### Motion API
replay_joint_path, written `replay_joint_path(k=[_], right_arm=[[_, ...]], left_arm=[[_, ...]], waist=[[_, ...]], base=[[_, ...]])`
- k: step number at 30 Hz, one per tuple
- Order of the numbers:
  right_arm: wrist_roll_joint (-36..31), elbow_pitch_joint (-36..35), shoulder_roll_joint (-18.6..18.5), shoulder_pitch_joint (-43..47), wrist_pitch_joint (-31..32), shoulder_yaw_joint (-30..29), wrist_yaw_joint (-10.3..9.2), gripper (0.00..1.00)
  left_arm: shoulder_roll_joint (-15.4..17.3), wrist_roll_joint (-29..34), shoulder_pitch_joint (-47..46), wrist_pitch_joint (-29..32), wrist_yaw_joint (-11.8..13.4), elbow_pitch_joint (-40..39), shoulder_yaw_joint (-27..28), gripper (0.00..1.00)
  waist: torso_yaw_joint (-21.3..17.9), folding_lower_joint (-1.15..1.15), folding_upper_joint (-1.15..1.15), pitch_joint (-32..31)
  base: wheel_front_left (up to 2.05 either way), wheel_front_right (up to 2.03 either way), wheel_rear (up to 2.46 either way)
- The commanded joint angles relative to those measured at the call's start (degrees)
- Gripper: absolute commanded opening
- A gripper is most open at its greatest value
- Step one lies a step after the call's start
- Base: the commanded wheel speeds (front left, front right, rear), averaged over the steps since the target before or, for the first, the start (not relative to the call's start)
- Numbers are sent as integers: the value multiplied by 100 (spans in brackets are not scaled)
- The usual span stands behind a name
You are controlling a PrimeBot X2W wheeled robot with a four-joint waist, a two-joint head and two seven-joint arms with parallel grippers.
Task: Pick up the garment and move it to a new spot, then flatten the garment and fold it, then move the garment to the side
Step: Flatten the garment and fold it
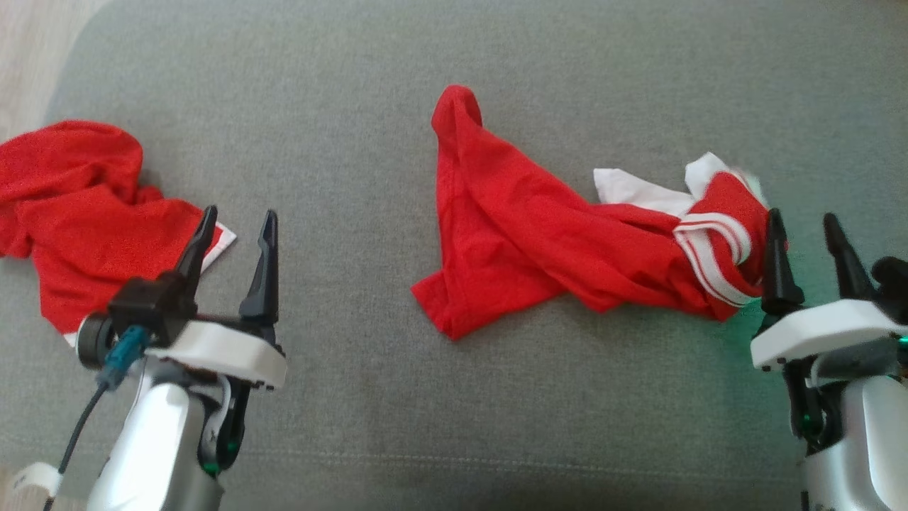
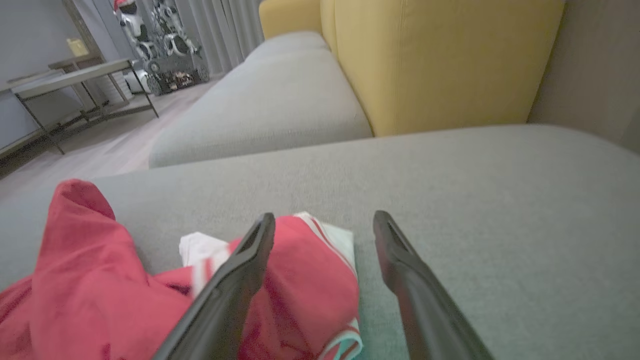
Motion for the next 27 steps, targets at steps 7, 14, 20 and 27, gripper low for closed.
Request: replay_joint_path(k=[7, 14, 20, 27], right_arm=[[-309, -1067, 22, 308, -331, 385, -4, 100], [-479, -1595, 23, 884, -139, 766, -4, 100], [-404, -1717, 23, 1178, -56, 1005, -4, 100], [-325, -1709, 23, 1192, -49, 1073, -4, 100]], left_arm=[[190, 20, 213, -70, 83, -190, 317, 100], [234, 23, 464, 5, 152, -277, 267, 100], [292, 20, 646, 105, 194, -399, 227, 100], [325, 8, 722, 191, 229, -521, 179, 100]], waist=[[-127, 0, 0, -395], [-188, 0, 0, -710], [-281, 0, 0, -858], [-304, 0, 0, -871]], base=[[0, 0, 0], [0, 0, 0], [0, 0, 0], [0, 0, 0]])
